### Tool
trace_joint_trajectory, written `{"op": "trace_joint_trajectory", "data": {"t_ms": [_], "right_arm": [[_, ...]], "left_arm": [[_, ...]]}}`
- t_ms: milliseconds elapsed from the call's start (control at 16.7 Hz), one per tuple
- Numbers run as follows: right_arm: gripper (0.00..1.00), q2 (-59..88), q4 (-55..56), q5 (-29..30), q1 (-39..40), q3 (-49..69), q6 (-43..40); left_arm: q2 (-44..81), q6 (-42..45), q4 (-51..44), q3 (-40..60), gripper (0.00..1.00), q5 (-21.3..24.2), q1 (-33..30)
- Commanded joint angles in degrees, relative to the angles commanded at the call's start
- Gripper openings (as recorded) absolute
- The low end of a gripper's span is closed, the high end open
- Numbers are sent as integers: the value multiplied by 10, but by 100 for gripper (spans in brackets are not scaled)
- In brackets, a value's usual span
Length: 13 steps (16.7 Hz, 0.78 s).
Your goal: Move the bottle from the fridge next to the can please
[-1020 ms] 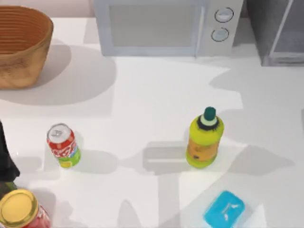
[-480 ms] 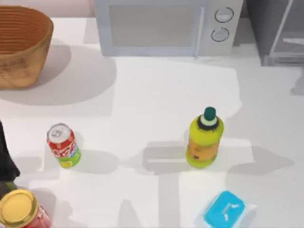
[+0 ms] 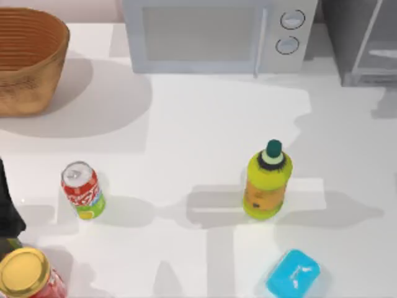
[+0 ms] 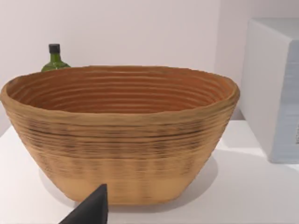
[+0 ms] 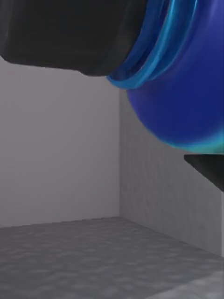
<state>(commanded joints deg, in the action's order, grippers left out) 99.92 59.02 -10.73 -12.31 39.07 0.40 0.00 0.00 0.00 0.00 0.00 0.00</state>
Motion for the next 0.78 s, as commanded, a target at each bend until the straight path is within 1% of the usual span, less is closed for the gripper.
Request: {"op": "trace_joint_trajectory", "data": {"t_ms": [120, 300, 480, 780], "right_arm": [[0, 1, 5, 45, 46, 22, 5], [0, 12, 10, 138, 146, 63, 15], [0, 35, 12, 253, 275, 107, 28], [0, 98, 10, 467, 512, 168, 53]], "left_arm": [[0, 0, 0, 0, 100, 0, 0], [0, 0, 0, 0, 100, 0, 0], [0, 0, 0, 0, 100, 0, 0], [0, 0, 0, 0, 100, 0, 0]]}}
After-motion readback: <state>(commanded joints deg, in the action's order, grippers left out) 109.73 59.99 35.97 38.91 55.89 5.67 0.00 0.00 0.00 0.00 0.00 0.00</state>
